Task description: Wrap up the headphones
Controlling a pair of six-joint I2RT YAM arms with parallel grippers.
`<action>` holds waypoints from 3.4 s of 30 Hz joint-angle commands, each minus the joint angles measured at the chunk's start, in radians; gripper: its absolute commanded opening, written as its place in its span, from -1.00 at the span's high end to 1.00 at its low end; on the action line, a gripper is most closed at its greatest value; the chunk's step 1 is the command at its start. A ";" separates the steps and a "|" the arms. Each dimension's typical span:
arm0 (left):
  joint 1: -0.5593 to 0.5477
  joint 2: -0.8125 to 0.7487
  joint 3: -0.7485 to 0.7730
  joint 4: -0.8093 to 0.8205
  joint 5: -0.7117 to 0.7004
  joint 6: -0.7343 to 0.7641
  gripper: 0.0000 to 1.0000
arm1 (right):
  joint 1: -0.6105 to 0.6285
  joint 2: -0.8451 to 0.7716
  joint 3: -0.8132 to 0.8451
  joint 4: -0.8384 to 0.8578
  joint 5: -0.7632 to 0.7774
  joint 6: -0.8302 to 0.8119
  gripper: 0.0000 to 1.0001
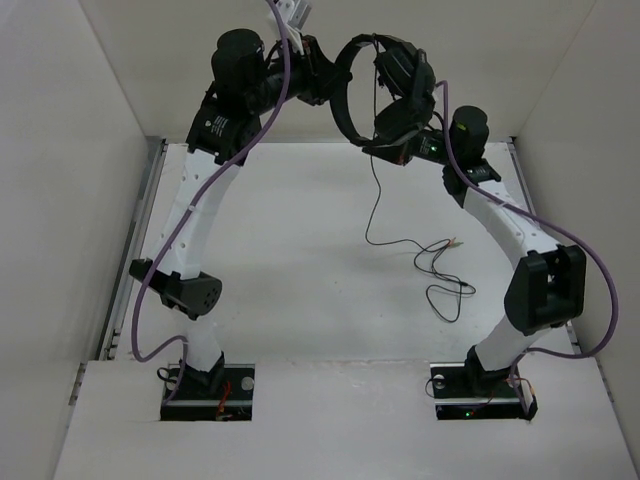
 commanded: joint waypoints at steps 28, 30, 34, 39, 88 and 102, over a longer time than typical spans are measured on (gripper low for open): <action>0.197 0.065 0.164 0.211 -0.343 0.025 0.96 | 0.236 -0.050 -0.325 0.394 -0.063 0.235 0.29; 0.203 0.074 0.164 0.220 -0.395 0.058 0.96 | 0.249 -0.067 -0.330 0.345 -0.062 0.195 0.30; 0.207 0.087 0.155 0.236 -0.524 0.114 0.96 | 0.292 -0.103 -0.336 0.245 -0.075 0.112 0.32; 0.197 0.096 0.139 0.257 -0.636 0.151 0.96 | 0.358 -0.123 -0.307 0.086 -0.068 -0.009 0.43; 0.200 0.027 0.014 0.295 -0.660 0.297 0.95 | 0.189 -0.228 -0.331 0.000 0.003 -0.148 0.98; 0.200 0.041 -0.127 0.352 -0.704 0.377 0.95 | 0.218 -0.255 -0.224 -0.051 -0.033 -0.161 1.00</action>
